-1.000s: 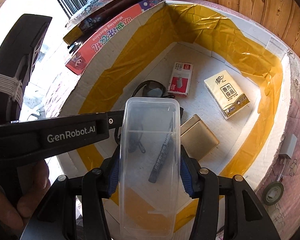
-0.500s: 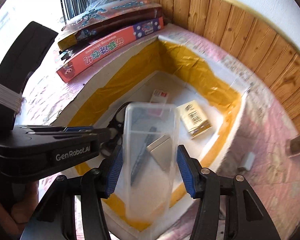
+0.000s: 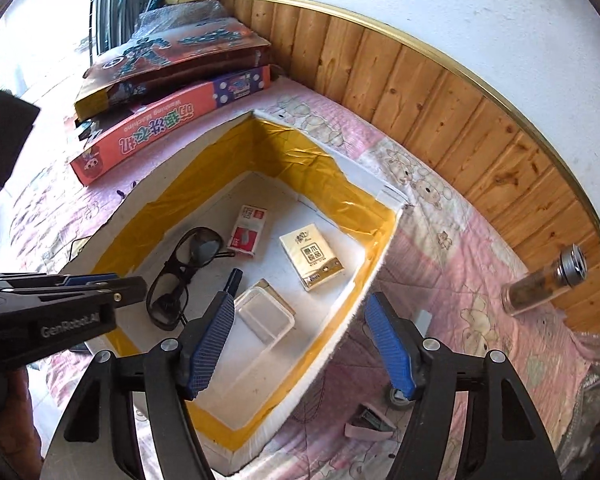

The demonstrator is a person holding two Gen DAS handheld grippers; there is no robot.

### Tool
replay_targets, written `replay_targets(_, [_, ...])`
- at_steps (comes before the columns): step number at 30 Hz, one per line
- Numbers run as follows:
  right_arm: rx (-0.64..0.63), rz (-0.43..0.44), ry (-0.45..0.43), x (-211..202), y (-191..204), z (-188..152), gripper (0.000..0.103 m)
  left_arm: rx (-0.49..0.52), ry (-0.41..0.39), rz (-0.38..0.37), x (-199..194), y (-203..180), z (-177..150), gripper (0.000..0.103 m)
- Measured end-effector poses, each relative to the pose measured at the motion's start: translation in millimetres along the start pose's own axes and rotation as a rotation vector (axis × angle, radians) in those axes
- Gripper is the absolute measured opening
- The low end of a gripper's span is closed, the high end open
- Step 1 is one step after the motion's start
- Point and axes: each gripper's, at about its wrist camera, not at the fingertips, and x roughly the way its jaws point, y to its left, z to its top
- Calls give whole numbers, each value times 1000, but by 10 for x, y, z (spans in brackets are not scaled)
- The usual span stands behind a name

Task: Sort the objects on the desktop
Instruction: 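Move both open tools away from the box toward the items on the bedspread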

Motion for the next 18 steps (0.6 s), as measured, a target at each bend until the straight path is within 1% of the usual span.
replay_targets(4, [76,69,18,-78,-129,-62,70,18,-6,-15,-60,-74,-54,27])
replay_targets(7, [146,134,44,-117,-257,-136,70,49,-2,-27,-83,-198,-112,27])
replay_targets(9, [186,158,55,-135,-341,-198,70,72,1,-33,-95,-283,-147,27])
replay_targets(15, [291,178,66,-196,-630,-407,70,153,14,-43,-114,-604,-263,27])
replay_targets(18, [331,158,64,-227,-782,-526,70,198,20,-44,-121,-781,-322,27])
